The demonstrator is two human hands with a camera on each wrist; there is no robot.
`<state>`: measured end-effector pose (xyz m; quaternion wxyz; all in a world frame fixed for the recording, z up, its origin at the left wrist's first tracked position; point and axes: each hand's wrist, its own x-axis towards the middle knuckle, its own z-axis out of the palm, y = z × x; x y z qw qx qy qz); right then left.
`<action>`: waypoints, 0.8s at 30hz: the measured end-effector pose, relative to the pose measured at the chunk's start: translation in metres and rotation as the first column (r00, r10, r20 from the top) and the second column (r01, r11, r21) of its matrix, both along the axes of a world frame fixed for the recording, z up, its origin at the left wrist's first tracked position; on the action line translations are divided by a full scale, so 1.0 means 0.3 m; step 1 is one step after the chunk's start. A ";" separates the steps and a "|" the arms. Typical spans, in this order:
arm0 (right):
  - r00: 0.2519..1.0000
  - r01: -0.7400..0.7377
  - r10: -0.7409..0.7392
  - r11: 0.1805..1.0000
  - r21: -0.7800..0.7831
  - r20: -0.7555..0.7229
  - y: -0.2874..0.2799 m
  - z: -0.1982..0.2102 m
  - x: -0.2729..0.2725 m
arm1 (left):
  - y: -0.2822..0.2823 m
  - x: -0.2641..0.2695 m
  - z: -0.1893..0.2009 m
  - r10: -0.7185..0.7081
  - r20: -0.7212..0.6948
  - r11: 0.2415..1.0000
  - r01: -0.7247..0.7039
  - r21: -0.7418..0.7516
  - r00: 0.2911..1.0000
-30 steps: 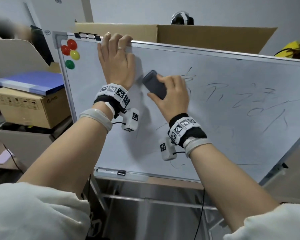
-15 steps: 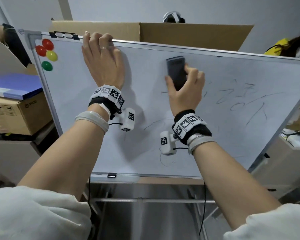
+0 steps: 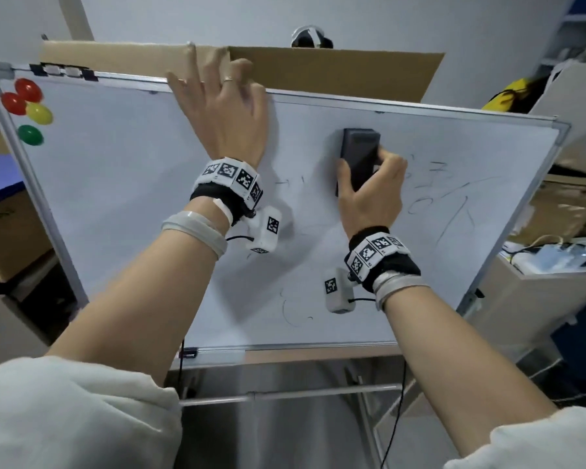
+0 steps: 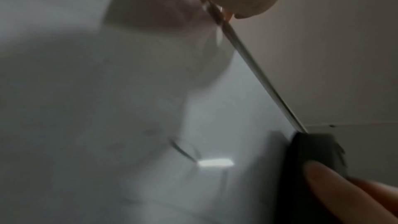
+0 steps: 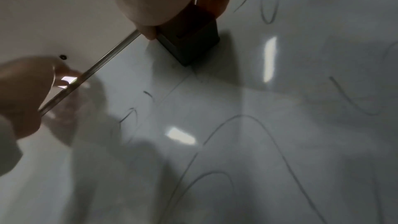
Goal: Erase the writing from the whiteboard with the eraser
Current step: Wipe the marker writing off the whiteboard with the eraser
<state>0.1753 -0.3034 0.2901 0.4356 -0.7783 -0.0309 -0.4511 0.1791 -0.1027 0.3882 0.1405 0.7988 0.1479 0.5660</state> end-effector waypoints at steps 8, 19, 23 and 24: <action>0.982 -0.187 0.184 0.973 -0.135 -0.031 0.062 0.000 0.004 | -0.066 0.012 -0.024 -0.143 -0.086 0.988 0.148 0.047 0.986; 0.999 0.007 -0.006 1.000 0.027 -0.039 -0.118 -0.042 0.026 | -0.124 0.058 -0.043 -0.139 0.077 0.990 0.140 -0.004 0.987; 0.994 0.092 -0.088 0.994 0.062 -0.068 -0.204 -0.042 0.022 | -0.134 0.080 -0.048 -0.079 0.167 0.997 0.081 -0.009 0.983; 0.994 0.089 -0.084 0.993 0.072 -0.069 -0.187 -0.034 0.016 | -0.134 0.080 -0.047 -0.075 0.183 0.997 0.080 -0.022 0.980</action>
